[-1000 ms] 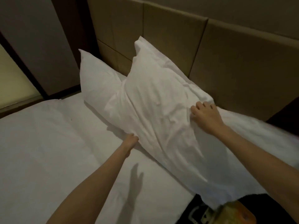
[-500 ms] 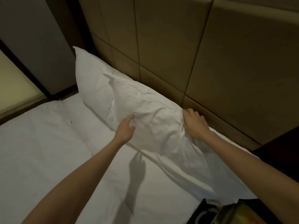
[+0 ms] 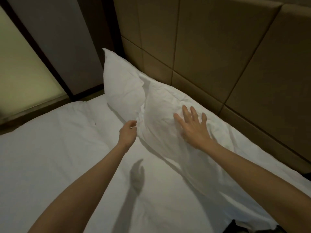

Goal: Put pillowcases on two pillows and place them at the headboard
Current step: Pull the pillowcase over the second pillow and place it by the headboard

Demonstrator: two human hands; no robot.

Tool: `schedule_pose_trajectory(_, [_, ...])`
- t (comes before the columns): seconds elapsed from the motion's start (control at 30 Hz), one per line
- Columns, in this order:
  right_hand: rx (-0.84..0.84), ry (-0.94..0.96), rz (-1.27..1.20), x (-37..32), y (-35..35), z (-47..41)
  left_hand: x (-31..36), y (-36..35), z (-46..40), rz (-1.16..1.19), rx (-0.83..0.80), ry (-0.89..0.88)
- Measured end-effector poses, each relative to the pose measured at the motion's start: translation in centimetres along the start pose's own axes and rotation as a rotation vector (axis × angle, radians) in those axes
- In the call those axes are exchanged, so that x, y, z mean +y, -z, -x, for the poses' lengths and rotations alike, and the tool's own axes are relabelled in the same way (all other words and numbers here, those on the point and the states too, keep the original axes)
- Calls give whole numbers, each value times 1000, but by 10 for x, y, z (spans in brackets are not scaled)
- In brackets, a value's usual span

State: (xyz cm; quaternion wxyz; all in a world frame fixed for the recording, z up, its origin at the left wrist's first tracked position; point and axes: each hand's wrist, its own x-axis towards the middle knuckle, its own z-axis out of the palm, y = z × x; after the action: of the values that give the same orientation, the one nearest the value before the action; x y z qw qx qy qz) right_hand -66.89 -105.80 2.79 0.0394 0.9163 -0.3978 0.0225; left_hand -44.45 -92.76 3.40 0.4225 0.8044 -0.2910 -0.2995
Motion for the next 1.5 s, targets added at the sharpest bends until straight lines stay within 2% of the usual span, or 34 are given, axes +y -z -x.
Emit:
schedule_pose_trajectory(0.07, [-3, -52, -56, -19, 8, -18, -13, 16, -3, 31, 33, 2])
schedule_pose_trajectory(0.23, [-123, -373, -200, -46, 18, -67, -32, 50, -17, 109, 86, 18])
schedule_pose_trajectory(0.33, [-131, -354, -157, -39, 8, -74, -38, 60, -27, 110, 110, 29])
schedule_pose_trajectory(0.47, [-168, -296, -221, -22, -16, -74, -48, 51, -38, 93, 107, 49])
schedule_pose_trajectory(0.6, [-193, -339, -276, -5, -23, -86, -44, 32, -63, -9, 80, 9])
schedule_pose_trajectory(0.73, [-223, -325, -123, 16, -10, -110, -21, 10, -102, -157, 59, -73])
schedule_pose_trajectory(0.8, [-139, -349, -81, 14, -3, -123, -7, 1, -123, -137, 67, -71])
schedule_pose_trajectory(0.87, [48, -231, -94, 2, 2, -140, 1, -6, -142, -35, 110, -2])
schedule_pose_trajectory(0.93, [213, 93, -56, -17, 2, -162, 0, -7, -156, 109, 180, 106])
schedule_pose_trajectory(1.0, [175, 369, -15, -38, -1, -188, -7, -3, -166, 235, 261, 202])
schedule_pose_trajectory(1.07, [62, 466, 50, -56, -6, -218, -18, 4, -174, 315, 332, 272])
schedule_pose_trajectory(1.17, [-145, 283, 42, -71, -15, -259, -40, 13, -189, 419, 373, 353])
schedule_pose_trajectory(1.27, [-371, 51, -26, -79, -39, -290, -68, 15, -217, 492, 335, 423])
schedule_pose_trajectory(1.37, [-377, -130, -215, -79, -60, -312, -96, 8, -249, 553, 281, 505])
schedule_pose_trajectory(1.5, [-364, -242, -229, -67, -83, -333, -126, -12, -277, 631, 196, 608])
